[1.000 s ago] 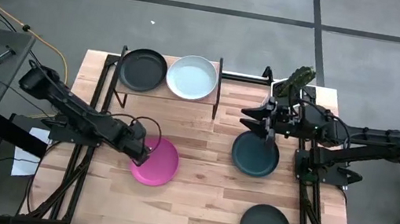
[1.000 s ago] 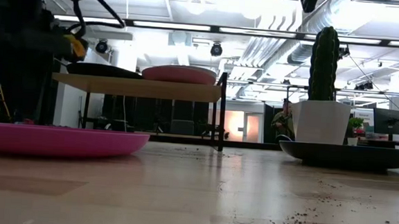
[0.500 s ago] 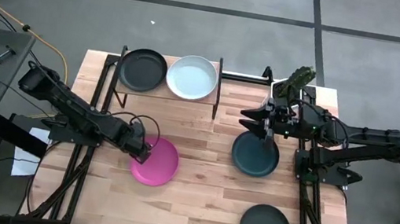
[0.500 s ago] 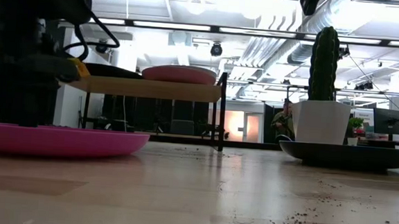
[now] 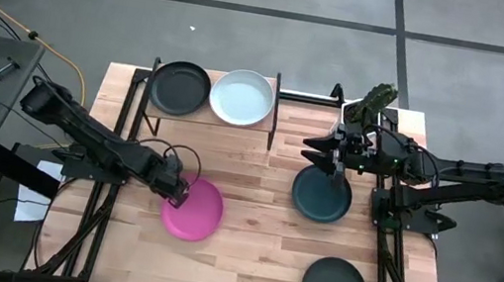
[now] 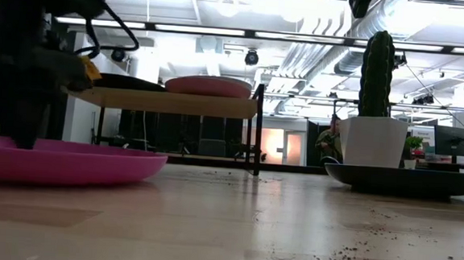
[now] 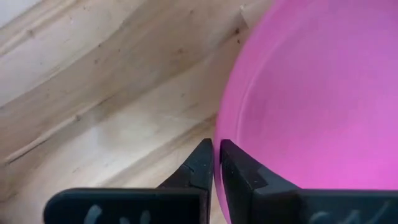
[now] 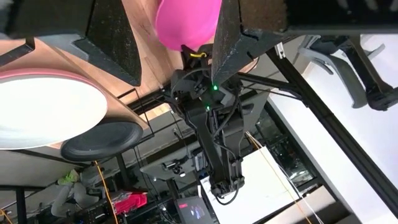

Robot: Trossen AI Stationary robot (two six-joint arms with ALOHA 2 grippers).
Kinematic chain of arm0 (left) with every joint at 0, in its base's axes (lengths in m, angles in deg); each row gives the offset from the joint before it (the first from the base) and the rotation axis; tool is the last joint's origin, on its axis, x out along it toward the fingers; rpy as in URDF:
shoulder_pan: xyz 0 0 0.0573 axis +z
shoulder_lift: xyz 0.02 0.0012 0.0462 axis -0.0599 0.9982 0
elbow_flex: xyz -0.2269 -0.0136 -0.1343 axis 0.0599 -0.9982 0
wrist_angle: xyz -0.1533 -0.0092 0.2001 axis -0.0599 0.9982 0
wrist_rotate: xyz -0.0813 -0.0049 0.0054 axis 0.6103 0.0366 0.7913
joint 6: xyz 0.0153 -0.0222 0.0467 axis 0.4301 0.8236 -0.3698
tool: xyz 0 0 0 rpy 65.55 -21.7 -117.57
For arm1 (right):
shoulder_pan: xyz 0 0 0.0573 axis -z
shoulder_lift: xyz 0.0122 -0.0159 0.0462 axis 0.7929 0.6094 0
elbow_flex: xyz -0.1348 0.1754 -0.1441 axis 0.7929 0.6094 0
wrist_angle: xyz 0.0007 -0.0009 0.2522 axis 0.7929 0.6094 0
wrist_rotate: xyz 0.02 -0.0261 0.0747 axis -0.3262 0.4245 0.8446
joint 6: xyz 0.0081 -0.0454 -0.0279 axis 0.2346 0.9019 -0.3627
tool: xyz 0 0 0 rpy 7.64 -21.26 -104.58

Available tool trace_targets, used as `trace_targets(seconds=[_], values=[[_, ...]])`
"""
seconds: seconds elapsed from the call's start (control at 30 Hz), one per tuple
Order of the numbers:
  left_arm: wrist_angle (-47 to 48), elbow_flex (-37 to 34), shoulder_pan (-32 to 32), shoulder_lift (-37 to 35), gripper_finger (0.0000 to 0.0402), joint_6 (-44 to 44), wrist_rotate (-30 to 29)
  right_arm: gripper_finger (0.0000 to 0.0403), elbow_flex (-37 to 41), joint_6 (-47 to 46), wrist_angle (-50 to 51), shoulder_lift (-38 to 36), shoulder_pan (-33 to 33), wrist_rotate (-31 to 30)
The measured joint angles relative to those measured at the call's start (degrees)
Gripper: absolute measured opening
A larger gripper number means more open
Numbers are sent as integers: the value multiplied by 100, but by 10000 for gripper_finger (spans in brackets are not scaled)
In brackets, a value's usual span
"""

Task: Place and stack plates onto a shelf
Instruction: Stack the pink plate on the top of the black plate on the shelf

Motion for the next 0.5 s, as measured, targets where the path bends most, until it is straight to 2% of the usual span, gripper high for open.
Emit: trace_targets(seconds=[0.13,0.23,0.37,0.5], values=[[156,292,49,-494,4,-233,2,179,0,2,0,0,0,0],[577,770,234,-933,3,-567,-28,179,0,4,2,0,-2,0],[1458,1771,716,-1383,2,-1144,-417,179,0,10,4,0,0,-1],[2369,2996,1478,-1485,1,-2038,-1141,179,0,2,4,0,0,-2]])
